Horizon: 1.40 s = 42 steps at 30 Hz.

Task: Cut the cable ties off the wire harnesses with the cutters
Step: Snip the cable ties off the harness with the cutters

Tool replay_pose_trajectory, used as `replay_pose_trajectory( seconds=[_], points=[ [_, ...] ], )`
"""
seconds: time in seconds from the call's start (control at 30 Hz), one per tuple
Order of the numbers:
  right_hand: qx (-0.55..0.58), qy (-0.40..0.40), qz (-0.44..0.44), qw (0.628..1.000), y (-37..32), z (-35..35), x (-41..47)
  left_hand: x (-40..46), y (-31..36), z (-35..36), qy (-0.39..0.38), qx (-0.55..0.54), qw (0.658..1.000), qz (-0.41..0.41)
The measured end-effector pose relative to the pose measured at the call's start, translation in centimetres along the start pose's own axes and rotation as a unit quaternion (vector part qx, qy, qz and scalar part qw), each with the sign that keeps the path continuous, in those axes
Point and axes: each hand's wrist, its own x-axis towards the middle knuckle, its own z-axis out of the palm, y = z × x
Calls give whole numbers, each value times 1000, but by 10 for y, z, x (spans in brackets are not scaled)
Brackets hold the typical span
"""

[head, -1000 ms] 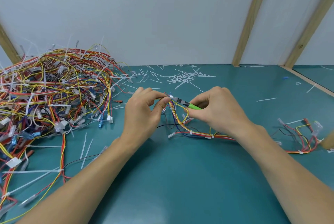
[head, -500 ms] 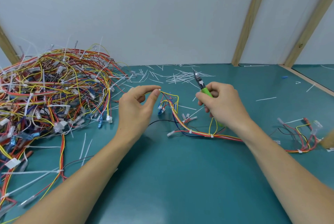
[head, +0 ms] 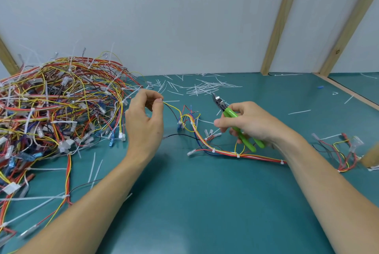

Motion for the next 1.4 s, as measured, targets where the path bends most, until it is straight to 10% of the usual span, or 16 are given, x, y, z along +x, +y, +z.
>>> replay_pose_trajectory(
  seconds=[0.37,0.73,1.03,1.4],
  points=[
    [64,95,-53,992,5,9,6,8,-1,-11,2,-66,998,-15],
    [97,254,-139,952,-3,16,3,-7,20,-5,-88,87,967,221],
    [110,198,-190,955,-9,42,-6,-21,20,9,-240,209,942,109],
    [128,177,-189,957,-12,52,-12,-20,15,12,-162,348,914,129]
  ],
)
